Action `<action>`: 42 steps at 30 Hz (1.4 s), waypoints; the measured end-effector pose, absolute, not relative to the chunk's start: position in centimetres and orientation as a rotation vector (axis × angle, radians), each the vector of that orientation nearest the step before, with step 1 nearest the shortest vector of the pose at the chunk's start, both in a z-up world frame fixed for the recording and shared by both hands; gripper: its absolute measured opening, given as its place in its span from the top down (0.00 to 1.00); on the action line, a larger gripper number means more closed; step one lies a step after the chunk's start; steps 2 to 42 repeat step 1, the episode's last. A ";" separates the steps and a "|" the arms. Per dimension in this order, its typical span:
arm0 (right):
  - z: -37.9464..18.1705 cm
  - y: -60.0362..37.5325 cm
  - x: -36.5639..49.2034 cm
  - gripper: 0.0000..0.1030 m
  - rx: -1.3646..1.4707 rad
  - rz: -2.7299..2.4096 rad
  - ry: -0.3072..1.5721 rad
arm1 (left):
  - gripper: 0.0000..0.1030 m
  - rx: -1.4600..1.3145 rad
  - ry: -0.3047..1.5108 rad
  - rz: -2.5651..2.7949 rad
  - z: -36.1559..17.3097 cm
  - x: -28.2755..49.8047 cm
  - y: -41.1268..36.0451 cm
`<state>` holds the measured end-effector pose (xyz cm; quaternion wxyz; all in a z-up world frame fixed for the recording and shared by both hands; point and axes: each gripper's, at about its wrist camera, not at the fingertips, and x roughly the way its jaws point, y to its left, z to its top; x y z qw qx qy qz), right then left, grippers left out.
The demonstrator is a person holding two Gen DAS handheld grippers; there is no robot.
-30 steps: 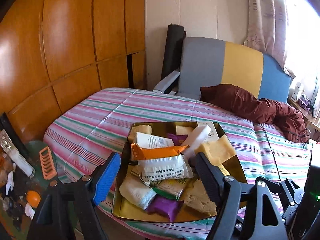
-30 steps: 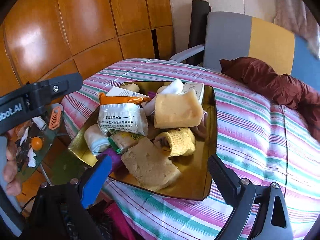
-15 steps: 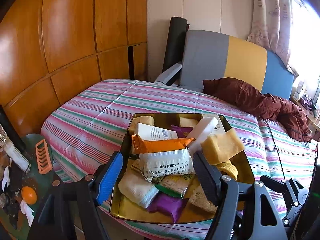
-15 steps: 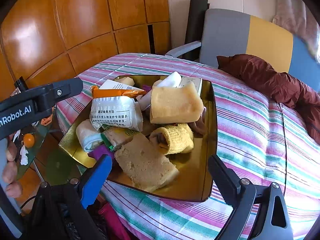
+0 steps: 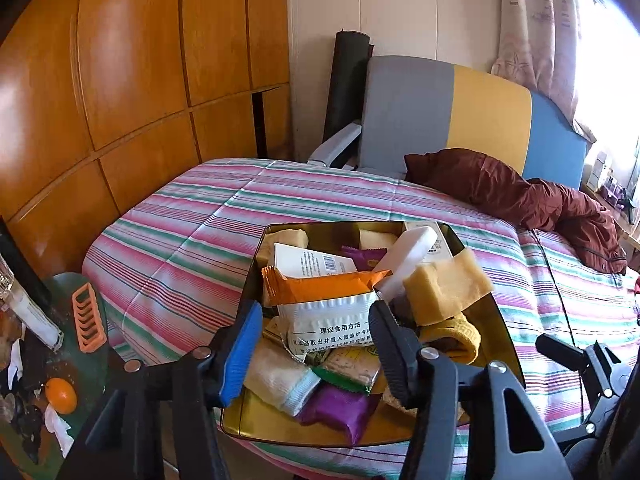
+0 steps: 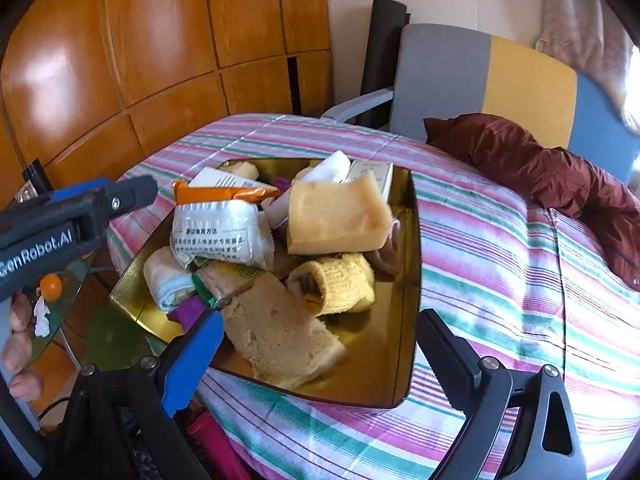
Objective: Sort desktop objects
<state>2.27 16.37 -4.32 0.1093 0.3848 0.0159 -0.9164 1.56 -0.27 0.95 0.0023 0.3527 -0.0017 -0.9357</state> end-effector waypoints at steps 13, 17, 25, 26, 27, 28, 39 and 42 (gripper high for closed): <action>-4.2 16.5 2.3 0.06 1.123 -2.707 0.044 | 0.45 1.115 -0.001 -2.936 1.0 1.5 -0.3; -4.2 16.5 2.3 0.06 1.123 -2.707 0.044 | 0.45 1.115 -0.001 -2.936 1.0 1.5 -0.3; -4.2 16.5 2.3 0.06 1.123 -2.707 0.044 | 0.45 1.115 -0.001 -2.936 1.0 1.5 -0.3; -4.2 16.5 2.3 0.06 1.123 -2.707 0.044 | 0.45 1.115 -0.001 -2.936 1.0 1.5 -0.3; -4.2 16.5 2.3 0.06 1.123 -2.707 0.044 | 0.45 1.115 -0.001 -2.936 1.0 1.5 -0.3; -4.2 16.5 2.3 0.06 1.123 -2.707 0.044 | 0.45 1.115 -0.001 -2.936 1.0 1.5 -0.3; -4.2 16.5 2.3 0.06 1.123 -2.707 0.044 | 0.45 1.115 -0.001 -2.936 1.0 1.5 -0.3; -4.2 16.5 2.3 0.06 1.123 -2.707 0.044 | 0.45 1.115 -0.001 -2.936 1.0 1.5 -0.3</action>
